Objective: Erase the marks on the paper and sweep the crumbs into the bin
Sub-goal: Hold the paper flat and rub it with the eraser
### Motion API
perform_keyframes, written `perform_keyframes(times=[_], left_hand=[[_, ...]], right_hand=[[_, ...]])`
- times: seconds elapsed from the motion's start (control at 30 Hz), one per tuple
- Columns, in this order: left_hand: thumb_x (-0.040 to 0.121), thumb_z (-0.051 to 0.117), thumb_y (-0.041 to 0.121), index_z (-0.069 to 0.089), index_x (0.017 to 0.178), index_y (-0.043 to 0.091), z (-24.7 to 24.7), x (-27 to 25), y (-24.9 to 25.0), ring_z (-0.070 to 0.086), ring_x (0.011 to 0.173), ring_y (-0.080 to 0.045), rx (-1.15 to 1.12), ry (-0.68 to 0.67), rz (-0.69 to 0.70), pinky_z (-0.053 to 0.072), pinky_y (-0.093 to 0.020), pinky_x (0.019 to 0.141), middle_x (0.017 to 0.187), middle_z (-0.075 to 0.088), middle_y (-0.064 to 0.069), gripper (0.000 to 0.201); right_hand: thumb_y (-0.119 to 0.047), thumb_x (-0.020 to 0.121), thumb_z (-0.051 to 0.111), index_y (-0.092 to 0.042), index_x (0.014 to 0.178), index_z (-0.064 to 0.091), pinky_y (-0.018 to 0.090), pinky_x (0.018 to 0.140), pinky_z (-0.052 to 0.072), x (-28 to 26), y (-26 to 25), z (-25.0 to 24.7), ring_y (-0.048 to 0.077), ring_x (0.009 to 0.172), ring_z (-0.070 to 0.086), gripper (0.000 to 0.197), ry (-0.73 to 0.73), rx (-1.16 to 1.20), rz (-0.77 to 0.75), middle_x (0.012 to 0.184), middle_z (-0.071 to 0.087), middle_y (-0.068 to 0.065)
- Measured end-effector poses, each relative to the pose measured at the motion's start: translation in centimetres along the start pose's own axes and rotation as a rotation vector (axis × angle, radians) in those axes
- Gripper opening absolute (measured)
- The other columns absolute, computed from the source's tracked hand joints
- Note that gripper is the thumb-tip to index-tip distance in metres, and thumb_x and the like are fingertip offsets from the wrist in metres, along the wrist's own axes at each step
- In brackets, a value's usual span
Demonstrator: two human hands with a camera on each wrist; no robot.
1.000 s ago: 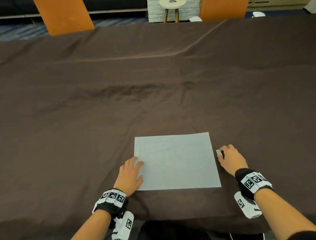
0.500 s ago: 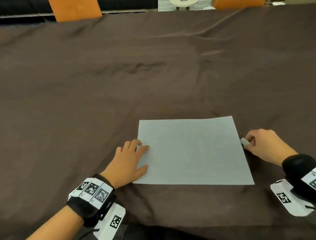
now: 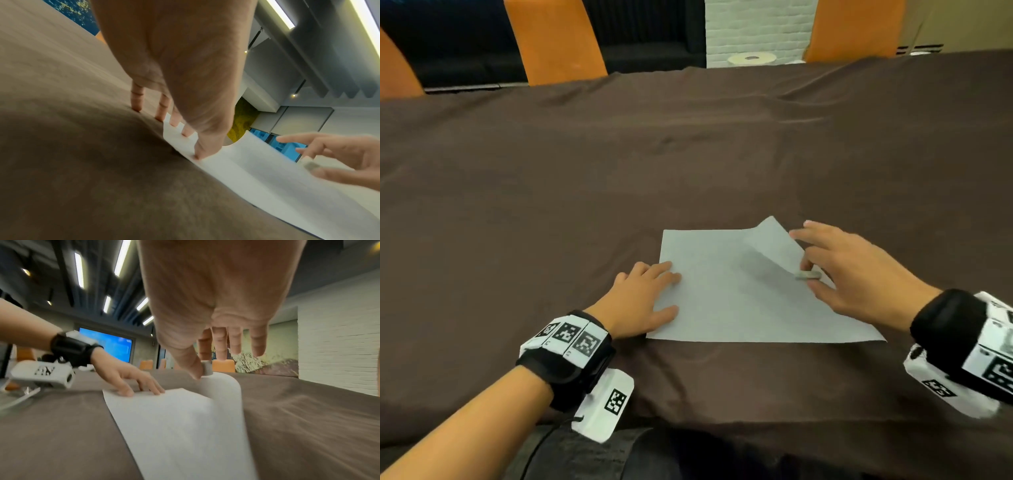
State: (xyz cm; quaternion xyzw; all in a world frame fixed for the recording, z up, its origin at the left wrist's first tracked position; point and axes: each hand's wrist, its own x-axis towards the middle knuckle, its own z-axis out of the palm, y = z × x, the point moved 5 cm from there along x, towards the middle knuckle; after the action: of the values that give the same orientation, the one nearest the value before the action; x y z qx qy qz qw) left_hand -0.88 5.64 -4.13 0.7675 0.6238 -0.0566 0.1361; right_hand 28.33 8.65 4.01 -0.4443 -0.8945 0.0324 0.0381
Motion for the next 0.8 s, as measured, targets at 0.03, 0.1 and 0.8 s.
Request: perform_keyframes(times=[0.03, 0.1, 0.8], left_hand=[[0.069, 0.016, 0.074, 0.030, 0.149, 0.034, 0.1, 0.1, -0.2, 0.021, 0.136, -0.016, -0.006, 0.019, 0.008, 0.026, -0.040, 0.104, 0.160, 0.017, 0.011, 0.091], [0.068, 0.015, 0.074, 0.032, 0.148, 0.035, 0.2, 0.0, -0.4, 0.022, 0.134, -0.016, -0.011, 0.045, 0.021, 0.026, -0.039, 0.103, 0.159, 0.019, 0.012, 0.091], [0.082, 0.041, 0.080, 0.028, 0.149, 0.032, 0.2, -0.1, -0.6, 0.026, 0.131, -0.013, -0.052, 0.094, 0.125, 0.028, -0.035, 0.104, 0.150, 0.026, 0.011, 0.084]], right_hand=[[-0.026, 0.086, 0.065, -0.023, 0.096, 0.063, 0.033, 0.103, 0.040, 0.1, -0.5, -0.9, 0.016, 0.141, 0.032, 0.010, 0.077, 0.011, -0.008, 0.145, 0.044, -0.004], [-0.024, 0.083, 0.065, -0.019, 0.094, 0.062, 0.041, 0.095, 0.047, 0.5, -1.3, -2.5, 0.021, 0.130, 0.047, 0.012, 0.193, 0.073, -0.023, 0.133, 0.056, 0.000], [-0.029, 0.094, 0.054, -0.022, 0.099, 0.060, 0.031, 0.079, 0.048, 11.1, -4.4, 5.3, 0.016, 0.088, 0.056, 0.010, -0.246, 0.262, -0.048, 0.100, 0.061, -0.007]])
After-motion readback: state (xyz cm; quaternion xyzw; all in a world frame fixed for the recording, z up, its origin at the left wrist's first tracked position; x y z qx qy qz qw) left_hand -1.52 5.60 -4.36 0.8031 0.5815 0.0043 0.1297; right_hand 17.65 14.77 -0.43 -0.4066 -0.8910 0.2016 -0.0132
